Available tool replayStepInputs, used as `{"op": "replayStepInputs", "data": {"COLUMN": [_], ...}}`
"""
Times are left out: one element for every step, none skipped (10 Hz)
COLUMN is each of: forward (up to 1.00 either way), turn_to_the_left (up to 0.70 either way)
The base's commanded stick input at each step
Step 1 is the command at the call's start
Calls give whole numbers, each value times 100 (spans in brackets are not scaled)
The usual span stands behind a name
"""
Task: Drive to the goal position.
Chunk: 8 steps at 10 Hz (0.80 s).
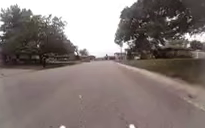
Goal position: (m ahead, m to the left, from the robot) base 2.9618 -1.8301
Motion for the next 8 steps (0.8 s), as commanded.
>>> {"op": "replayStepInputs", "data": {"forward": [50, 50, 50, 50, 50, 50, 50, 50], "turn_to_the_left": [-5, -21, -37, -44, -18, 0, 0, 0]}}
